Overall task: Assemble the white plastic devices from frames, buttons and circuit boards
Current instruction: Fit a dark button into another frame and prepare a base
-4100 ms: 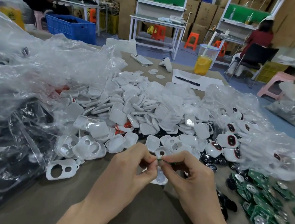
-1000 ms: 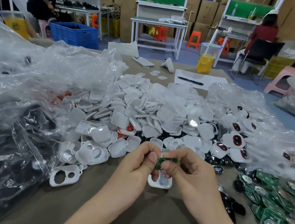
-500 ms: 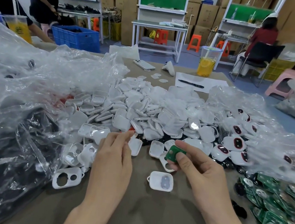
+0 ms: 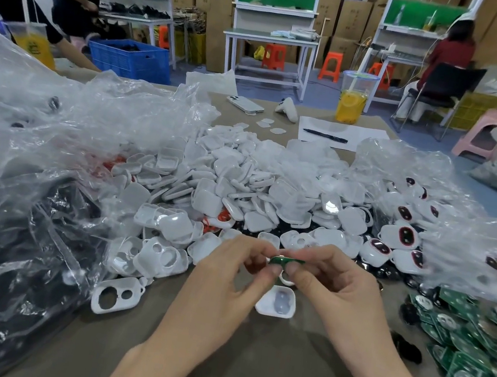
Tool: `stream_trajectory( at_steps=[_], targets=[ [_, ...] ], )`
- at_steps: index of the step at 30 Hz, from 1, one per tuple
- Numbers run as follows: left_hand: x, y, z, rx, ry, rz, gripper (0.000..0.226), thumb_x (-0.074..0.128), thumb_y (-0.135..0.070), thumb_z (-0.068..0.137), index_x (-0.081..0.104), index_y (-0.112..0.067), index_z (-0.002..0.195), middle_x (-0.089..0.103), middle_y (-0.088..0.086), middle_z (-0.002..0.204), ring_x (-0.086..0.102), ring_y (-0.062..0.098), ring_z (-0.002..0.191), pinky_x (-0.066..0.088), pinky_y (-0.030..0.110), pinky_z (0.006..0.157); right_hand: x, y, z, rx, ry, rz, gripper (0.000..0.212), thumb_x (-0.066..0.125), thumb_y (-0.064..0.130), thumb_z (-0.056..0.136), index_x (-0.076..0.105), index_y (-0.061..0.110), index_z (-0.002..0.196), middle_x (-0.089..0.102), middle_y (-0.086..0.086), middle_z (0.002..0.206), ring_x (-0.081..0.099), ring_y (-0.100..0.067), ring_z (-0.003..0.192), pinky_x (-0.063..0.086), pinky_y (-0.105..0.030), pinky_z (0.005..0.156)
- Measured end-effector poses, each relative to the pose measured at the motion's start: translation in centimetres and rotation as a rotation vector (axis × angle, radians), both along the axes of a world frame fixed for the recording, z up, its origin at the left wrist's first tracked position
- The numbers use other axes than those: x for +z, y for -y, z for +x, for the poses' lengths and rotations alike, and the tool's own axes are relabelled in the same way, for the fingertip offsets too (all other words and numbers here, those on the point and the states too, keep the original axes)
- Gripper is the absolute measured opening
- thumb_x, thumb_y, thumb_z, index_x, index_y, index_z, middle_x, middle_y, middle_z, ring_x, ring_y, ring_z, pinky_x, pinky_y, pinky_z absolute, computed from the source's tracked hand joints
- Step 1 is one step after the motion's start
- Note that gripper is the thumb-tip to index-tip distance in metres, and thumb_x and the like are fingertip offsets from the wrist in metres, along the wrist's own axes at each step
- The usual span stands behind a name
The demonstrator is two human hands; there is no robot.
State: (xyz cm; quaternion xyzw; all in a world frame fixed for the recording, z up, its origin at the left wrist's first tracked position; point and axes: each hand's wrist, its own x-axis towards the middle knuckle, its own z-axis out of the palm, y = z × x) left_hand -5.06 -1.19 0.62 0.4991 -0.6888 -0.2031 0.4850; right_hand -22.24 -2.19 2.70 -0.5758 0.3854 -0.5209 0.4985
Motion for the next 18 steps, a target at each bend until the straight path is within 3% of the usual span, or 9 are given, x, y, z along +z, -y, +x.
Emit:
stream_trajectory(
  at_steps=[2,5,8,18],
  targets=[
    [0.02,-0.02,0.05,0.008,-0.004,-0.014,0.013,0.059,-0.046,0.089,0.061,-0.040,0.101,0.066,-0.019,0.096,0.062,0.003,0.099,0.038,0.006,0.078,0.03,-0.03,0.00,0.011,-0.006,-0.006,0.028,0.072,0.001,0.086,0.078,0.028,0.086,0.078,-0.001,0.094,0.074,-0.011,0.088,0.054,-0.015,0.075],
    [0.07,-0.02,-0.05,0.030,0.015,-0.045,0.009,0.059,-0.043,0.090,0.059,-0.042,0.099,0.064,-0.020,0.096,0.061,0.001,0.097,0.038,0.005,0.078,0.10,-0.07,-0.18,0.026,0.000,0.019,0.011,0.076,0.024,0.079,0.078,0.030,0.088,0.078,-0.002,0.095,0.074,-0.012,0.089,0.056,-0.018,0.078],
    [0.04,0.07,0.06,0.047,0.034,-0.076,0.009,0.061,-0.040,0.091,0.060,-0.042,0.099,0.063,-0.020,0.098,0.061,-0.001,0.098,0.038,0.004,0.078,0.06,0.03,-0.40,0.019,-0.010,0.030,0.014,0.074,0.033,0.078,0.079,0.029,0.091,0.078,-0.003,0.094,0.073,-0.012,0.087,0.057,-0.020,0.081],
    [0.21,-0.21,-0.04,-0.007,0.046,-0.059,0.021,0.067,-0.040,0.088,0.060,-0.038,0.107,0.060,-0.018,0.109,0.059,0.003,0.105,0.038,0.005,0.082,-0.15,0.41,-0.49,0.062,0.086,0.031,0.027,0.070,-0.006,0.084,0.074,0.013,0.102,0.077,-0.008,0.103,0.074,-0.019,0.092,0.055,-0.019,0.078]
  ],
)
